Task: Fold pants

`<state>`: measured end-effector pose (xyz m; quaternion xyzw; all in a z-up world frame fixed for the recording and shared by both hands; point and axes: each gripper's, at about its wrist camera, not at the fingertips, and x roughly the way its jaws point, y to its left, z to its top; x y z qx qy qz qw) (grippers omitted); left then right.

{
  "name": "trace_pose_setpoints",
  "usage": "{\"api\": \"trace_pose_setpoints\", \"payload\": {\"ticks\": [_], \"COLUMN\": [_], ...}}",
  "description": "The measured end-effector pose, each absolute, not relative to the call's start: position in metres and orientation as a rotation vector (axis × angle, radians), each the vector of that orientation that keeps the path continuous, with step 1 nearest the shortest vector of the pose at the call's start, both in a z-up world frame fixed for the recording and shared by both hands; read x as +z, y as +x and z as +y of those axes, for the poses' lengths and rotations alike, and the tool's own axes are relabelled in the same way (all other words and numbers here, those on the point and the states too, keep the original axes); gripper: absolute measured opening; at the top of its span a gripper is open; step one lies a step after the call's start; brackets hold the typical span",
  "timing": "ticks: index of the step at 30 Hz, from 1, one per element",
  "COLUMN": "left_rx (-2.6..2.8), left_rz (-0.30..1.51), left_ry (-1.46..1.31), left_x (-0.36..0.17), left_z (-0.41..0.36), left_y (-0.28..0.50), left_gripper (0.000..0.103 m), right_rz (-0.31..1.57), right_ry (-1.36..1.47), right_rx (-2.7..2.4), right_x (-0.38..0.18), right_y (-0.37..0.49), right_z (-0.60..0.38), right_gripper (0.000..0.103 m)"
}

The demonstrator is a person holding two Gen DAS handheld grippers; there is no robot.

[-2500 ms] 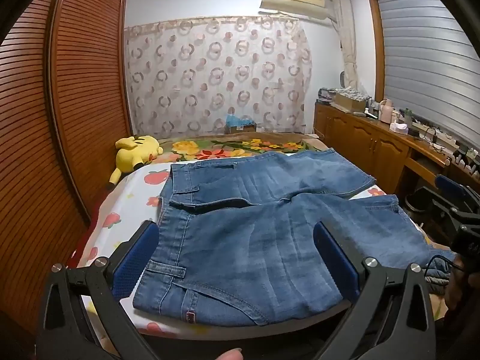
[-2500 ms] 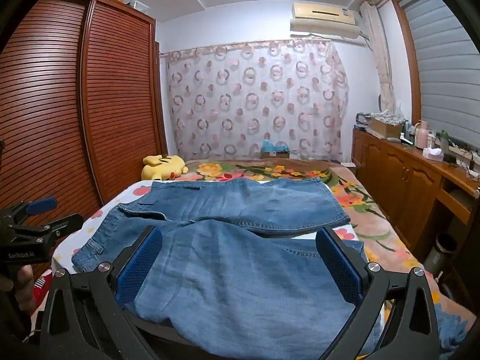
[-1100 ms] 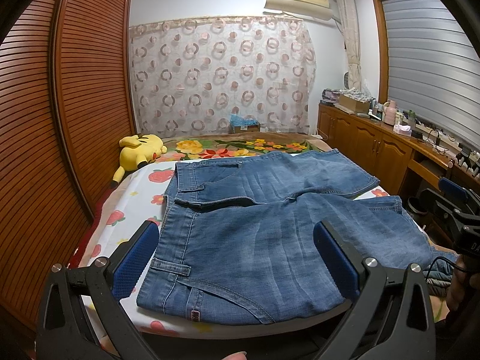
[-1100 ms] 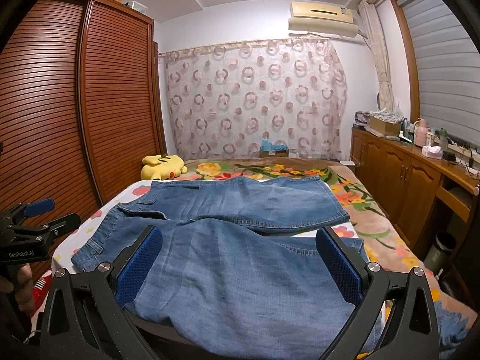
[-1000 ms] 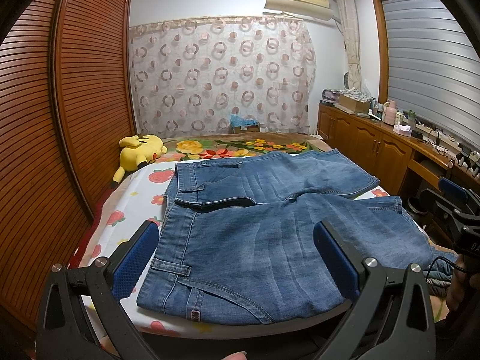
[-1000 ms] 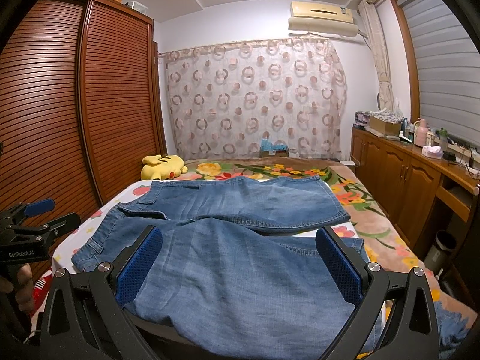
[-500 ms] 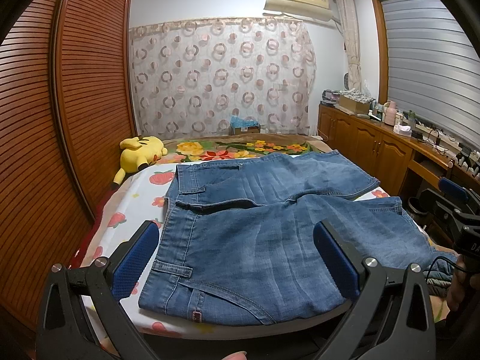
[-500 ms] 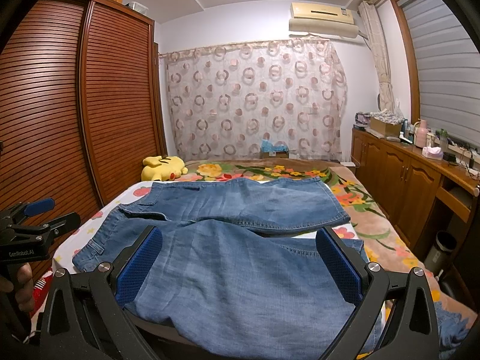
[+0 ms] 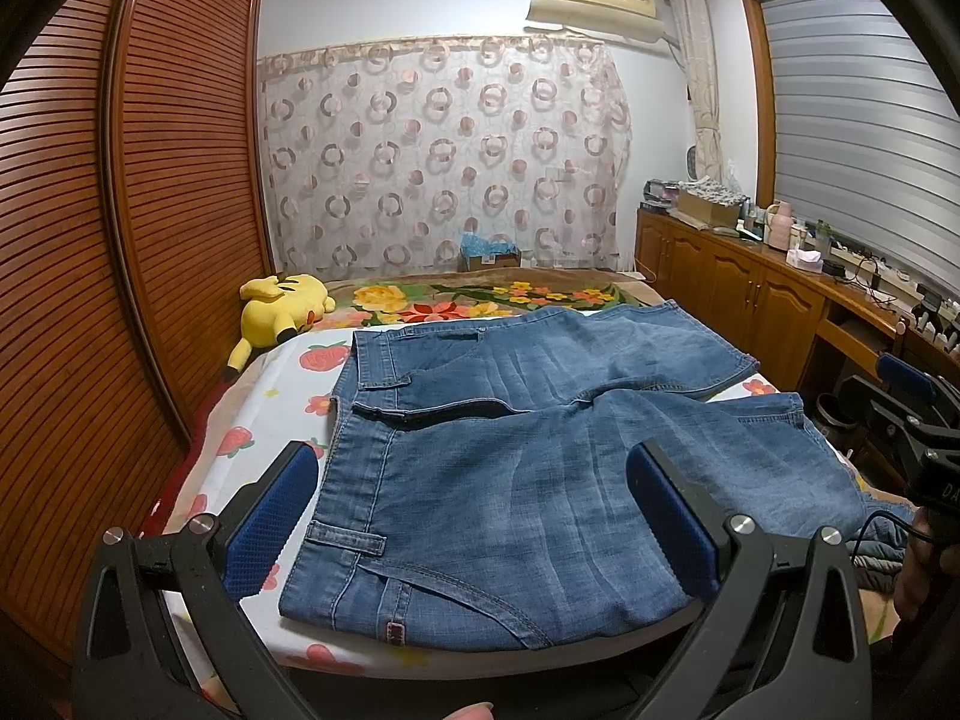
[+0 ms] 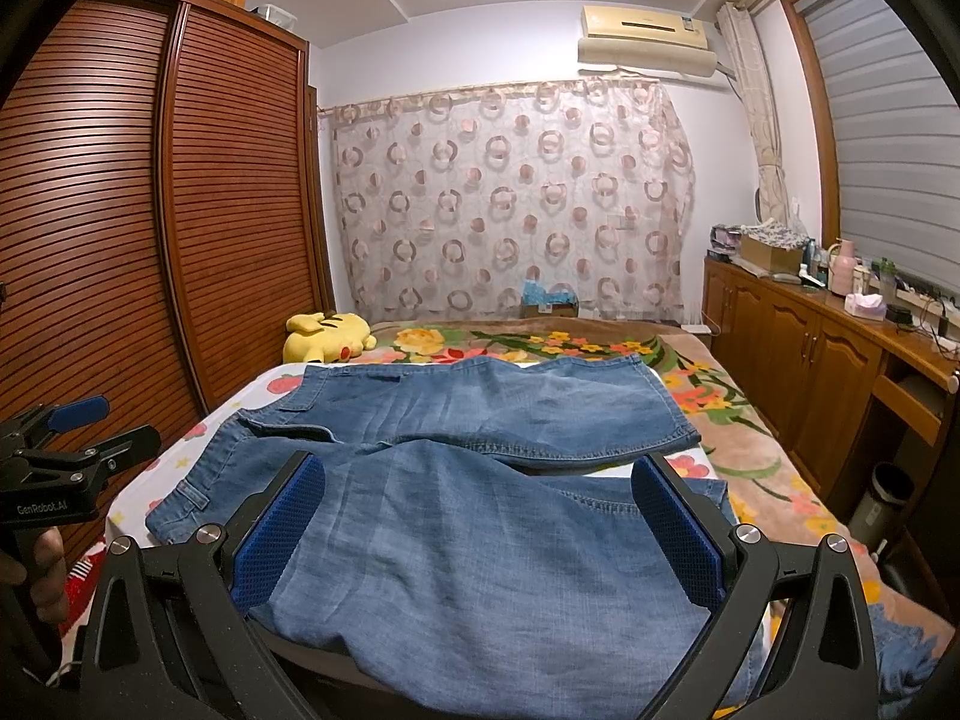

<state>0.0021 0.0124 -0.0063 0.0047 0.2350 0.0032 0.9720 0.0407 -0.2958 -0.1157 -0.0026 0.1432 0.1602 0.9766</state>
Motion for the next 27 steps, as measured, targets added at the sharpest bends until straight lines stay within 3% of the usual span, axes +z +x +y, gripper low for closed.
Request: {"api": "trace_pose_setpoints", "payload": {"ticks": [27], "left_rx": [0.023], "left_rz": [0.505], "left_ry": [0.006], "left_x": [-0.014], "left_z": [0.017], "left_y": [0.008], "left_gripper": [0.103], "right_rz": [0.318], "right_ry": [-0.005], "right_rx": [0.316], "right_x": [-0.120], "right_y": [0.044], "right_z": [-0.296], "right_gripper": [0.102]}}
